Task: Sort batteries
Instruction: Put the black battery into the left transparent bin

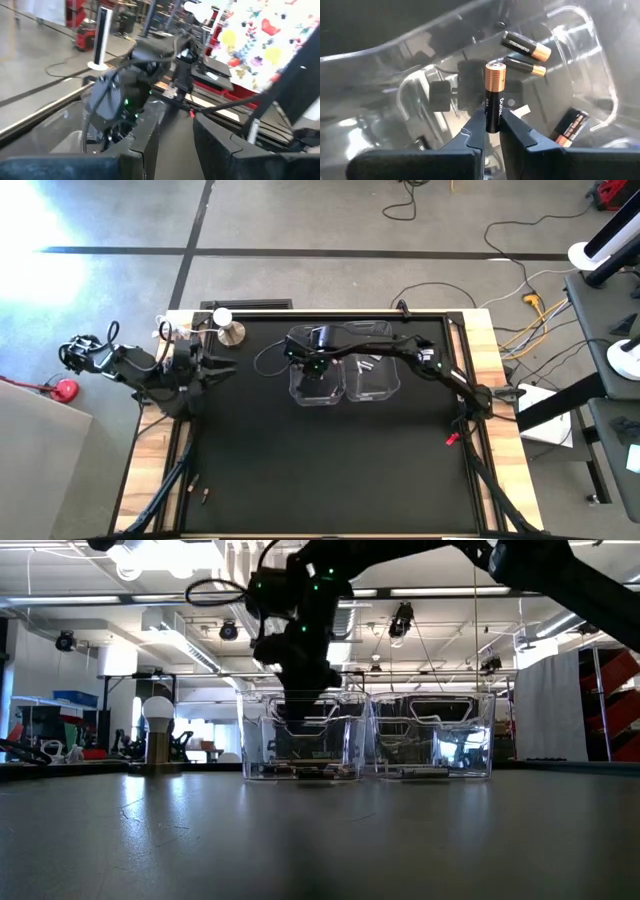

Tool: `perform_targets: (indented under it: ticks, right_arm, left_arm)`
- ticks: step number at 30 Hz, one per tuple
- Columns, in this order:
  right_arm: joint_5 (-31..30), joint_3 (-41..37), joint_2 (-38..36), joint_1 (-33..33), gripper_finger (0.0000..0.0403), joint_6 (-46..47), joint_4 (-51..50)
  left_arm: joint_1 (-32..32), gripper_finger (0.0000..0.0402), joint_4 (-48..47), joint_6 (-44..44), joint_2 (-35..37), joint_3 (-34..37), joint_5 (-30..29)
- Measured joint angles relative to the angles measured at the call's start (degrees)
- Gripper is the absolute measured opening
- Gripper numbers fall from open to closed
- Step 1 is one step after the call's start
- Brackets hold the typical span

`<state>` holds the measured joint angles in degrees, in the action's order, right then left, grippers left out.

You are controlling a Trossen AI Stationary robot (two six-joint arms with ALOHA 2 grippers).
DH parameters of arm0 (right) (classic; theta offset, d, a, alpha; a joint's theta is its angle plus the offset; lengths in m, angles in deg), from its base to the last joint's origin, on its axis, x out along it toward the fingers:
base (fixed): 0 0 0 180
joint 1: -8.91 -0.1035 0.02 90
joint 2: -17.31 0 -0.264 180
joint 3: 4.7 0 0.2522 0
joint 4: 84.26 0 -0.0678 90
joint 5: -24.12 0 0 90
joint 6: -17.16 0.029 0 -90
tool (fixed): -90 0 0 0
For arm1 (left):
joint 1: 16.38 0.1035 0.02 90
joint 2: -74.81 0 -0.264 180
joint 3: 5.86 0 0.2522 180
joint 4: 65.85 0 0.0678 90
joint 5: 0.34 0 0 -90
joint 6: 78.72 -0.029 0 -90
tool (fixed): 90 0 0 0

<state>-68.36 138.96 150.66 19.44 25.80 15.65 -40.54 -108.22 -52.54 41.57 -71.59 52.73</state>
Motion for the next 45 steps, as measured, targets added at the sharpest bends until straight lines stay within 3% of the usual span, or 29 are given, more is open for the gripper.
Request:
perform_targets:
  ticks: [8,15,22,28,34,40,45]
  right_arm:
    - [0.09,0.00,2.92,1.08,0.0034,0.55,0.16]
    - [1.10,-0.45,4.47,1.58,0.0030,0.98,-0.60]
    - [1.10,-3.46,4.56,2.42,0.0032,1.81,0.23]
    - [1.01,-4.47,4.56,3.22,0.0041,3.92,0.79]
    - [-0.49,-4.52,4.56,3.11,0.0089,5.57,2.22]
    - [-0.78,-4.70,1.55,2.66,0.0149,8.37,-1.56]
    - [-12.85,-4.63,-6.83,-1.89,0.0184,7.72,-2.38]
  left_arm:
    - [0.02,0.0103,0.01,-0.16,-0.67,0.00,-10.36]
    - [-0.02,0.0103,1.12,0.70,-1.40,0.00,-11.71]
    - [-0.04,0.0102,0.38,5.71,-1.09,0.01,-5.38]
    - [-0.04,0.0089,-8.78,14.37,-1.33,0.00,2.78]
    - [-0.04,0.0078,-27.40,26.68,-5.19,0.55,4.96]
    - [-0.88,0.0077,-30.00,34.98,-11.13,2.69,16.08]
    - [-5.41,0.0077,-30.07,37.60,-17.22,6.53,22.99]
